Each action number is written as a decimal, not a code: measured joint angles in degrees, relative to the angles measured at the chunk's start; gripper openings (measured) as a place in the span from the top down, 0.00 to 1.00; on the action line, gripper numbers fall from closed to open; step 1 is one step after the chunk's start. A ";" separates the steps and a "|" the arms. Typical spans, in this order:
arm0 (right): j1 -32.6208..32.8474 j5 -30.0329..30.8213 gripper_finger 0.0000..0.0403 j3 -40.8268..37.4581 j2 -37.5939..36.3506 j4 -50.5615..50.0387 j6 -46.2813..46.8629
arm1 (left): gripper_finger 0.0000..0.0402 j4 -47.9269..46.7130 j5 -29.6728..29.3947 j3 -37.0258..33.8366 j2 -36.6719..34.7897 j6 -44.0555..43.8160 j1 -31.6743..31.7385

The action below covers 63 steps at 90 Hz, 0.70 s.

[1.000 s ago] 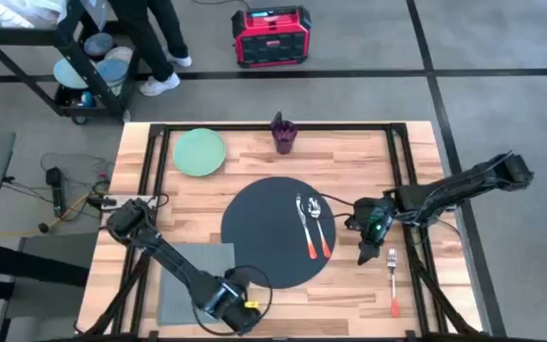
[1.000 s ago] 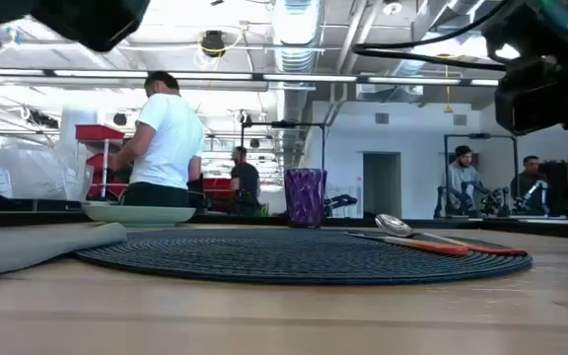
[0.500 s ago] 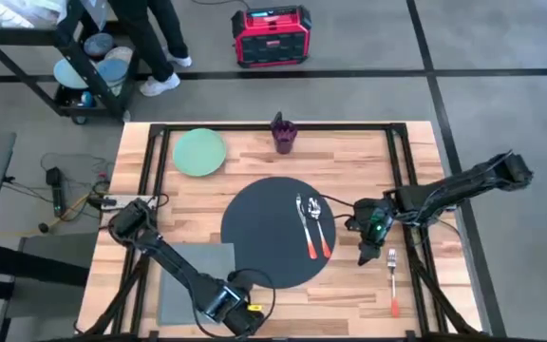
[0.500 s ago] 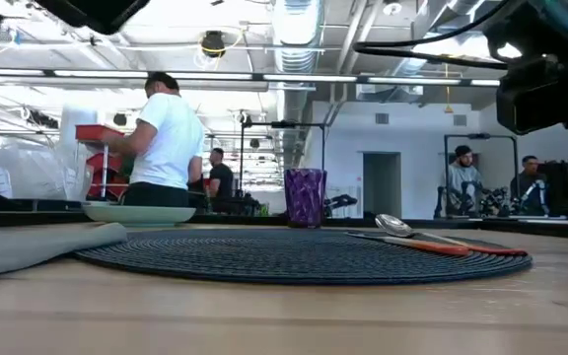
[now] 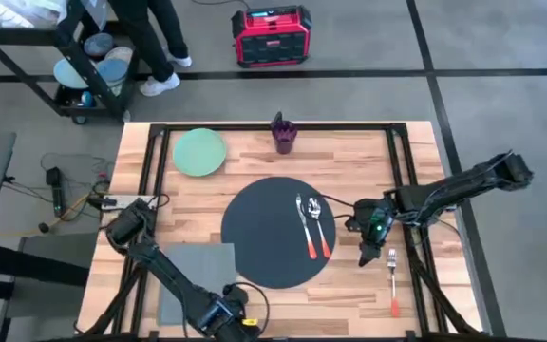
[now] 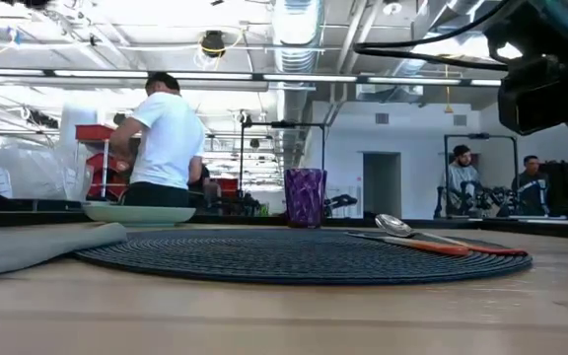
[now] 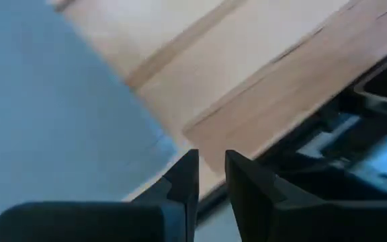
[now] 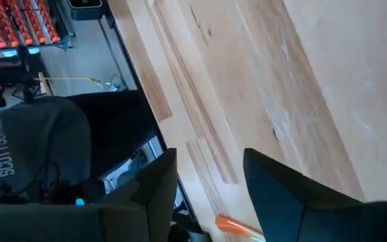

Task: Set table place
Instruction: Fold the table napkin

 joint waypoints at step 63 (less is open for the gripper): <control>0.66 0.00 0.60 0.00 0.01 0.05 2.54 | 0.86 -18.42 0.20 12.44 4.99 4.70 0.15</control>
